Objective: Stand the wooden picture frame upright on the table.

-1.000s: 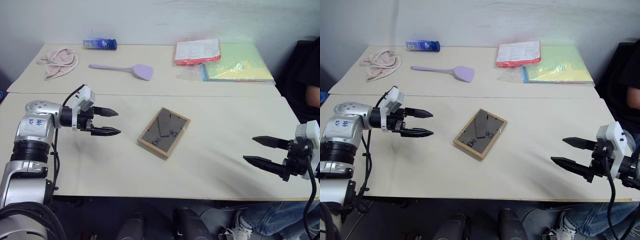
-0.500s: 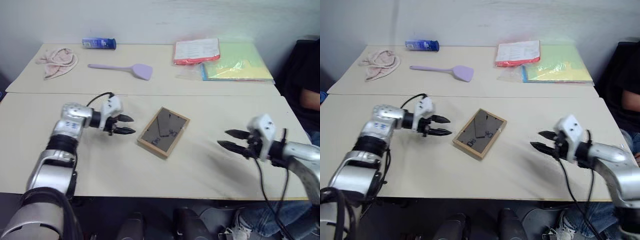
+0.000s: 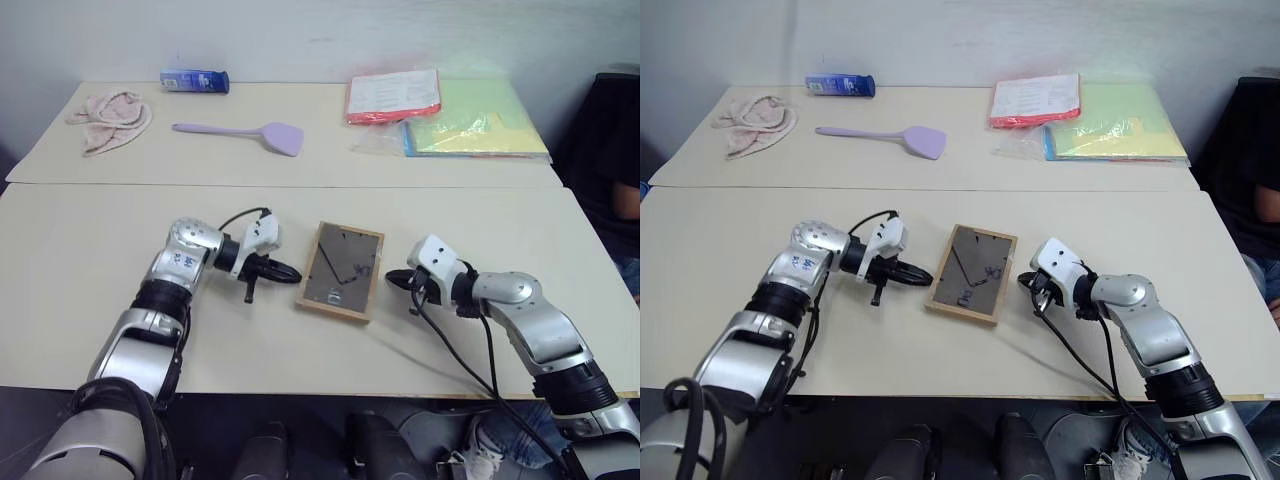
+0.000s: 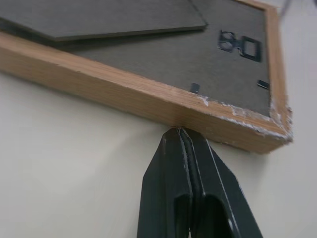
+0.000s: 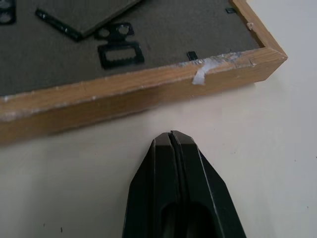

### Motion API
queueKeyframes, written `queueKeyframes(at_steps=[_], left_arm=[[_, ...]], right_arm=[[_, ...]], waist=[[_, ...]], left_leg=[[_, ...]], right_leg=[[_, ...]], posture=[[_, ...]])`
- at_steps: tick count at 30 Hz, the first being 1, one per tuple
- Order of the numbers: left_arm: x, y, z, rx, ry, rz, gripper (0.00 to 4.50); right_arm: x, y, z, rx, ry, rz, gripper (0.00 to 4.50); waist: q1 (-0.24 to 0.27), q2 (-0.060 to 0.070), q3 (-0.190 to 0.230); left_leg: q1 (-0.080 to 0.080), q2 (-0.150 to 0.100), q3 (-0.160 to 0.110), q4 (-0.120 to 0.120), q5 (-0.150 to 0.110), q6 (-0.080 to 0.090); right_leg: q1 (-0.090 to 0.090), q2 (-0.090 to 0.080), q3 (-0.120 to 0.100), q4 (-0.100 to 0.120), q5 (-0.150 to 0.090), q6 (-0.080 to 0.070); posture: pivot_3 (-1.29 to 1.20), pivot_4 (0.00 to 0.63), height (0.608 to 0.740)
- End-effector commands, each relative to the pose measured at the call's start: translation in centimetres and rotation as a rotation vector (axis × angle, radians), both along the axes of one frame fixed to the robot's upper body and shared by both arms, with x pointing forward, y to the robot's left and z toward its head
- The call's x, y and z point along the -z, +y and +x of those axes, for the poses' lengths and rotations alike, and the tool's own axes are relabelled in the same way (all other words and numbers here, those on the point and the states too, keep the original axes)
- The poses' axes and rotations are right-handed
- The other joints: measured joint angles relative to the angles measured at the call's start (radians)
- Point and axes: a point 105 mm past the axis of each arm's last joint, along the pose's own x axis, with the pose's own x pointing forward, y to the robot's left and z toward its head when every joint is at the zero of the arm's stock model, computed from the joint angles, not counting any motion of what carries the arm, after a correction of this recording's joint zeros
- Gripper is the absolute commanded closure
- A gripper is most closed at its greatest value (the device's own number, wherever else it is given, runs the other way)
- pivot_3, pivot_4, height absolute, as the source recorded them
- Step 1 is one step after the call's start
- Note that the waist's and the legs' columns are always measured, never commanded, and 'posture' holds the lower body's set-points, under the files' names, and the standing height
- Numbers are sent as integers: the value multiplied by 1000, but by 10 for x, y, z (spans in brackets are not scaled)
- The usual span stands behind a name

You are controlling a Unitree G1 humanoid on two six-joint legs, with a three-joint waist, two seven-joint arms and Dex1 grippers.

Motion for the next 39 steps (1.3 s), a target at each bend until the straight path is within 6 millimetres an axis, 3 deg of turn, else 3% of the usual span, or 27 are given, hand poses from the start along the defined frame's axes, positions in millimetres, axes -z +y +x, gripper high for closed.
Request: queueKeyframes(at_steps=[1, 2, 7, 10, 15, 18, 25, 30, 33, 39], left_arm=[[-16, 5, 0, -101, 65, -62, 4483], [-16, 8, 1, -134, 91, -59, 4483], [-10, 31, -6, -367, 487, -74, 3453], [-16, 30, -17, -378, 679, -127, 2534], [-17, 20, -18, -404, 797, -140, 1027], [-6, 6, -25, -381, 839, -77, 54], [9, -32, -28, -338, 883, -24, 19], [4, -56, -28, -301, 916, -74, 19], [-3, -63, -24, -312, 926, -116, 580], [-9, -64, -21, -307, 926, -168, 2385]], right_arm=[[-8, -6, -5, -9, -45, -36, 4500], [-8, -8, -6, -9, -43, -46, 4500], [-5, -18, -30, -124, -70, -190, 4500], [-2, -14, -39, -195, -89, -249, 4500], [2, -4, -44, -261, -120, -293, 4500], [8, 4, -43, -294, -149, -327, 4500], [12, 12, -40, -315, -172, -344, 4500], [11, 13, -37, -299, -185, -339, 4500], [12, 10, -38, -289, -179, -341, 4500], [16, 3, -44, -273, -165, -351, 4500]], waist=[[2, 0, 0], [2, 0, 0], [3, 0, 0], [2, 0, 0], [2, 0, 0], [2, 0, 0], [8, 0, -4], [10, 0, -6], [8, -1, -7], [5, -1, -7]], left_leg=[[0, 0, 0, 0, 0, 0], [0, 0, 0, 0, 0, 0], [0, -1, 0, 0, 0, 1], [3, -1, -1, 0, -3, 5], [4, 0, -2, 0, -2, 3], [5, 0, -2, 0, 0, 1], [6, -1, -3, 0, 0, 0], [7, -2, -3, 0, 0, 0], [7, -3, -3, 0, 0, 0], [7, -3, -3, 0, 0, 0]], right_leg=[[0, 0, 0, 1, 0, 0], [0, 0, 0, 1, 0, 0], [1, 0, -1, 1, 0, 0], [5, 0, -1, 0, 0, 0], [6, 0, -2, -3, 0, 0], [7, 0, -2, -3, 0, 0], [10, -1, -3, -4, 0, 0], [10, -2, -3, -5, 0, 0], [10, -2, -3, -5, 0, 0], [10, -2, -3, -4, 0, 0]], posture=[[0, 150, 740], [0, 150, 740], [0, 150, 740], [0, 150, 740], [0, 150, 740], [0, 150, 740], [0, 150, 740], [0, 150, 740], [0, 150, 740], [0, 150, 740]])
